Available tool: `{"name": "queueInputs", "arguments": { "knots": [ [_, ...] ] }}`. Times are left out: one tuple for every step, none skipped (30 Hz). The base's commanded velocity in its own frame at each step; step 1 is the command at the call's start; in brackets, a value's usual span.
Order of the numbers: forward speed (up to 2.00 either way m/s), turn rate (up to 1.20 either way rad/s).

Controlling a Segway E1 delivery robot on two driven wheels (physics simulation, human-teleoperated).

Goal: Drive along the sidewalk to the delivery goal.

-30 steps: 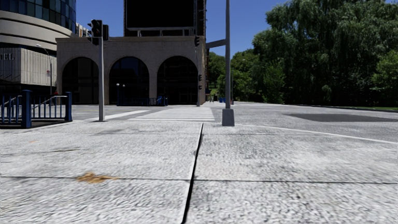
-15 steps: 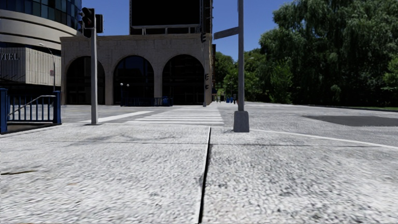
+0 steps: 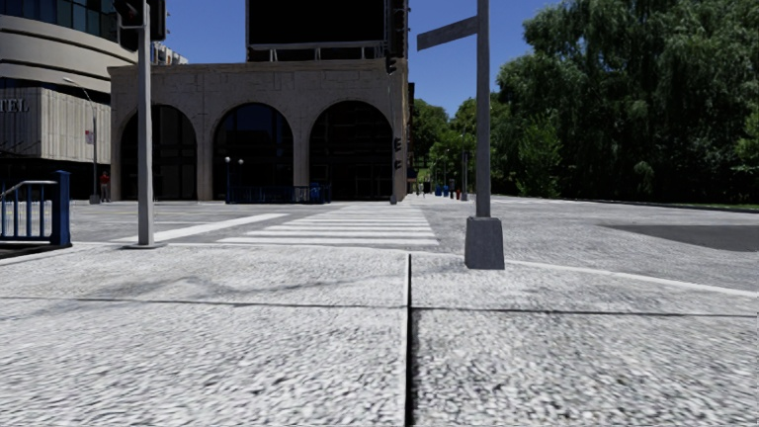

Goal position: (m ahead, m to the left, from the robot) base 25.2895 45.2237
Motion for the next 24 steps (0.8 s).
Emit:
{"name": "queueInputs", "arguments": {
  "knots": [
    [2.0, 0.0],
    [2.0, 0.0],
    [2.0, 0.0],
    [2.0, 0.0],
    [2.0, 0.0],
    [2.0, 0.0],
    [2.0, 0.0],
    [2.0, 0.0],
    [2.0, 0.0],
    [2.0, 0.0],
    [2.0, 0.0],
    [2.0, 0.0],
    [2.0, 0.0],
    [2.0, 0.0],
    [2.0, 0.0],
    [2.0, 0.0],
    [2.0, 0.0],
    [2.0, 0.0],
    [2.0, 0.0],
    [2.0, 0.0],
    [2.0, 0.0],
    [2.0, 0.0],
    [2.0, 0.0],
    [2.0, 0.0]
  ]
}}
